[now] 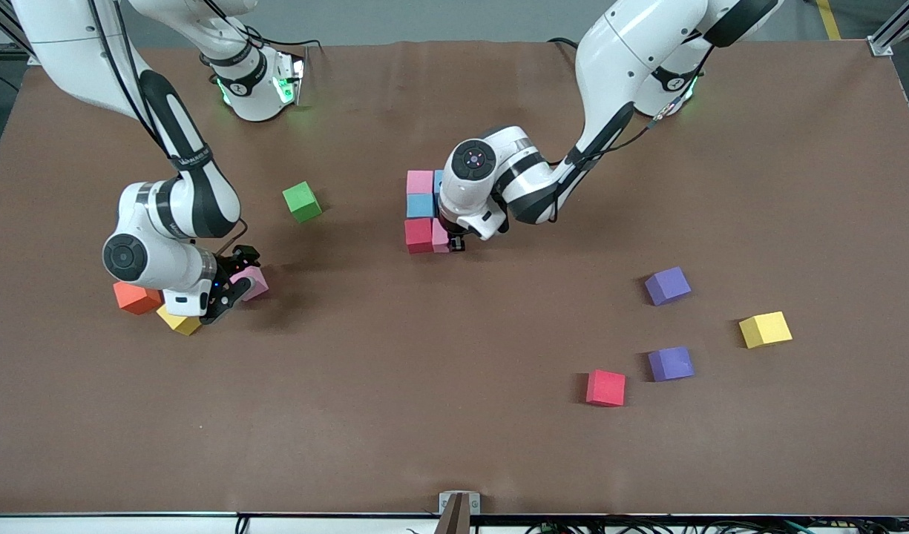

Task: Arrange 11 blocks into digit 3

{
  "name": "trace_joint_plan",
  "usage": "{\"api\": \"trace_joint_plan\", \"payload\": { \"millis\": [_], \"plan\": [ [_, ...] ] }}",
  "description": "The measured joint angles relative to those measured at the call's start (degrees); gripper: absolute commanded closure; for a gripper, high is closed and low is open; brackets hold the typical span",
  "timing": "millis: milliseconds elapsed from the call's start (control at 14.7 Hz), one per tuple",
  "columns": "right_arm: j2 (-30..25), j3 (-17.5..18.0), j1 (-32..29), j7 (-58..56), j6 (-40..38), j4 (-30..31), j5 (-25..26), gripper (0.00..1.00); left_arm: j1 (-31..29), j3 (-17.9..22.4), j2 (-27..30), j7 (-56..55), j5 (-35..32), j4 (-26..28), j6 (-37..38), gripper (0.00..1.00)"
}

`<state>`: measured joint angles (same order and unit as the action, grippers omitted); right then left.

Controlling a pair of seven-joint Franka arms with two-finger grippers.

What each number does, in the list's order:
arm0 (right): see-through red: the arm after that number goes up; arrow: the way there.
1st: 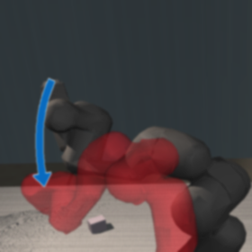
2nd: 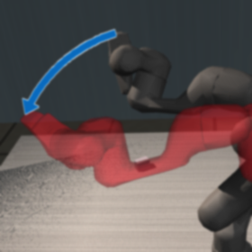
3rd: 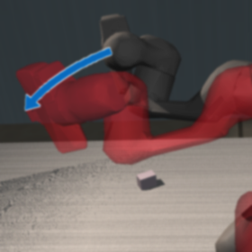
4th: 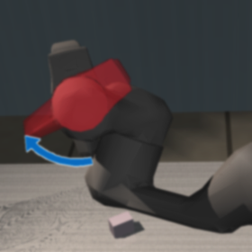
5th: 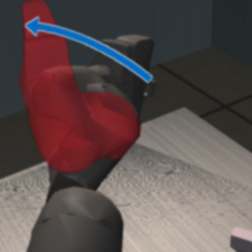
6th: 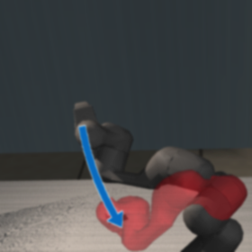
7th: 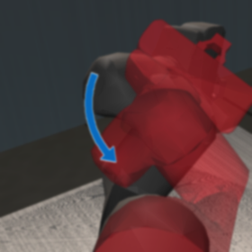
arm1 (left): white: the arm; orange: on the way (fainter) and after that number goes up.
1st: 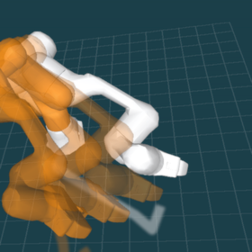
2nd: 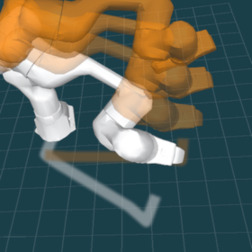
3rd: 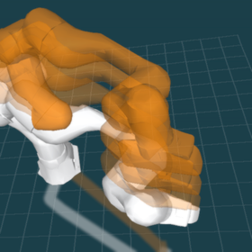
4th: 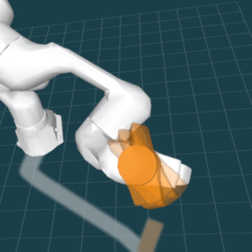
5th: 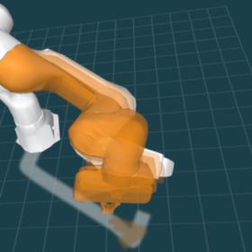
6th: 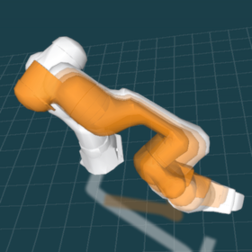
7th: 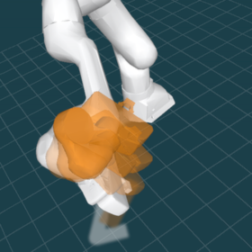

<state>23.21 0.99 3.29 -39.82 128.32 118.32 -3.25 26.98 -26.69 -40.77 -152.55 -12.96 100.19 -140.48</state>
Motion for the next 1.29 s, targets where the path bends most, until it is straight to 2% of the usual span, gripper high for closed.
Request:
{"api": "trace_joint_plan", "payload": {
  "millis": [1017, 1289],
  "plan": [
    [-0.4, 0.0, 0.7, 3.7, 3.2, 2.7, 0.0, 0.0, 0.0, 0.1, -0.3, 0.0, -0.8, 0.0, -0.7, 0.73],
    [-0.6, 0.0, 0.7, 3.7, 3.2, 2.7, 0.0, 0.17, 0.0, 0.1, -0.3, 0.0, -0.8, 0.0, -0.9, 0.68]
  ]
}}
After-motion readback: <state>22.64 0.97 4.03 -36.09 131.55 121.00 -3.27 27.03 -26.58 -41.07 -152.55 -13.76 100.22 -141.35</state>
